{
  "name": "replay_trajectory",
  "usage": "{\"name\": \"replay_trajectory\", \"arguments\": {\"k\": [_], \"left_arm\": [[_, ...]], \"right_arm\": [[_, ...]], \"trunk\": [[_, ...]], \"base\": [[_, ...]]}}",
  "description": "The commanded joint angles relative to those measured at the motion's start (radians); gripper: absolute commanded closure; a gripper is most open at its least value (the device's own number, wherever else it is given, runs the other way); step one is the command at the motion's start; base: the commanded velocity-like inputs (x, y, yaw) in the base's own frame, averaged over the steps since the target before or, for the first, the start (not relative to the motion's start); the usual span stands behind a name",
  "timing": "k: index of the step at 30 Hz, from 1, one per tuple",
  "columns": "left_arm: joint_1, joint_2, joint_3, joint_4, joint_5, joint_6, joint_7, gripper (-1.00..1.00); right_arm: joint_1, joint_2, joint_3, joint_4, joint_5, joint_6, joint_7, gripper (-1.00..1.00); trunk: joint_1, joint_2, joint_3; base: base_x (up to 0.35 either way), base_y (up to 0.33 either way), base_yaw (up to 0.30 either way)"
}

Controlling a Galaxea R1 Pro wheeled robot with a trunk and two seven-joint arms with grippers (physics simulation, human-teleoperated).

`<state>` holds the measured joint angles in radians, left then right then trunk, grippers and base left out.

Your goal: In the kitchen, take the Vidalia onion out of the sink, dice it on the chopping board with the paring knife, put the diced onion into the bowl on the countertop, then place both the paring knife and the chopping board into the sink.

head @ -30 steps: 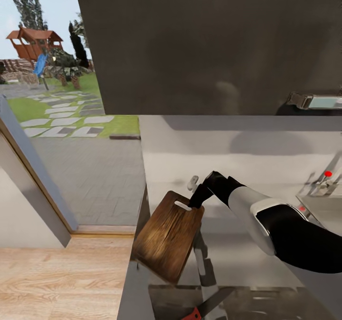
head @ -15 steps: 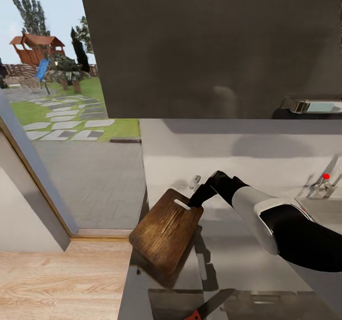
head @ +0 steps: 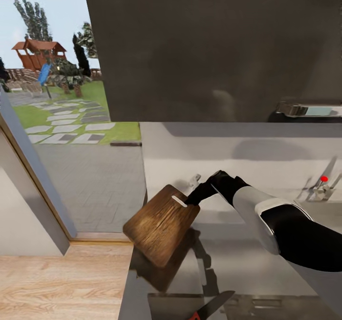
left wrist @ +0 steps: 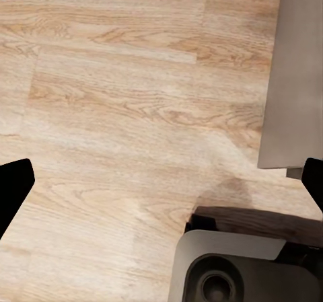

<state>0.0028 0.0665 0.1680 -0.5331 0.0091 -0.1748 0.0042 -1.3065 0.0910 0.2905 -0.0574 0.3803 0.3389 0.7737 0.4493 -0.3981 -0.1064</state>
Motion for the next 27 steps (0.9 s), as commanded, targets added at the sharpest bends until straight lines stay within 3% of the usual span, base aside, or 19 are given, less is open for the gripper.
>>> {"name": "replay_trajectory", "arguments": {"k": [1, 11, 27], "left_arm": [[0.0, 0.0, 0.001, 0.001, 0.001, -0.001, 0.0, -1.0], [0.0, 0.0, -0.001, 0.004, 0.0, -0.009, -0.001, -1.0], [0.0, -0.003, -0.002, 0.007, 0.0, -0.02, -0.001, -1.0]], "right_arm": [[-0.001, 0.0, 0.006, -0.002, -0.008, 0.008, 0.003, 1.0], [0.0, -0.009, -0.001, -0.002, -0.014, -0.049, 0.005, 1.0], [0.0, -0.014, -0.007, -0.002, -0.014, -0.052, 0.007, 1.0]], "trunk": [[0.001, -0.002, 0.0], [0.001, -0.002, 0.015], [0.001, -0.002, 0.027]], "base": [[0.0, 0.0, 0.0], [-0.077, 0.014, 0.0], [-0.208, 0.1, 0.0]]}}
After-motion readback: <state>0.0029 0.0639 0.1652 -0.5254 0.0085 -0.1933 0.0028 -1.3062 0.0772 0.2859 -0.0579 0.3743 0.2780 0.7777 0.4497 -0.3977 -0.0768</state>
